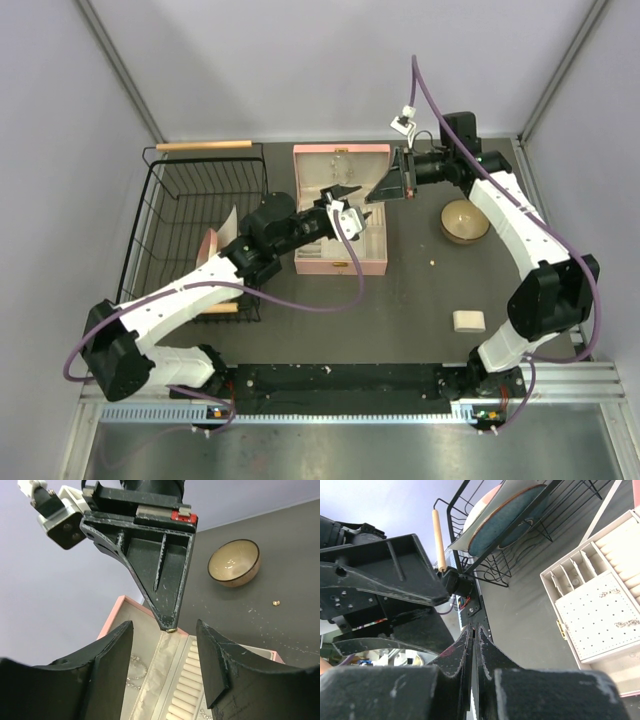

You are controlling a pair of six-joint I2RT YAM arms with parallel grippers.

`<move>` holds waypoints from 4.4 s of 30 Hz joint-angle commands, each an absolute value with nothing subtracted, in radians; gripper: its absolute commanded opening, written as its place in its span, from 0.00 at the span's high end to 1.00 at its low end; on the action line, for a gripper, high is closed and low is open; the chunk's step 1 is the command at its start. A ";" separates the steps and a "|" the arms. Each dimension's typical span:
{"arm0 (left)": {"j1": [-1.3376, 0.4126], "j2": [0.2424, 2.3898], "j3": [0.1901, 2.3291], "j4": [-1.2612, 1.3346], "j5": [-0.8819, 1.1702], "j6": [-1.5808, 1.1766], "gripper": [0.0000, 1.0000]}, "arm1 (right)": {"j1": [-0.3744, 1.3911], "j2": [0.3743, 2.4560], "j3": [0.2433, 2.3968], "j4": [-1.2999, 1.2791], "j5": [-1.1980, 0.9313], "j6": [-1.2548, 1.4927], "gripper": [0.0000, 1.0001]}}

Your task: Organize the mixed jewelry

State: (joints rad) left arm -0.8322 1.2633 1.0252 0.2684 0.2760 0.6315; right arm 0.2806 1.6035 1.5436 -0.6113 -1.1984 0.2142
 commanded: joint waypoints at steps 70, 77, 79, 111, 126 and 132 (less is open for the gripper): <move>-0.838 1.095 1.028 0.480 0.261 0.690 0.58 | 0.365 1.513 1.637 -0.084 -1.279 0.781 0.95; -0.842 1.103 1.031 0.485 0.261 0.693 0.60 | 0.374 1.512 1.626 -0.086 -1.276 0.778 0.95; -0.842 1.101 1.032 0.488 0.261 0.693 0.60 | 0.376 1.508 1.623 -0.087 -1.275 0.775 0.95; -0.844 1.114 1.015 0.489 0.265 0.690 0.75 | 0.380 1.486 1.606 -0.087 -1.273 0.773 0.95; -0.850 1.120 1.009 0.486 0.279 0.690 0.85 | 0.387 1.483 1.606 -0.084 -1.278 0.776 0.95; -0.851 1.120 1.002 0.486 0.279 0.692 0.93 | 0.387 1.485 1.611 -0.083 -1.279 0.775 0.94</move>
State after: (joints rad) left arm -0.8417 1.1213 0.9989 0.4427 0.2676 0.6949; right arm 0.3668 1.5261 1.5967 -0.1123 -1.2652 0.7799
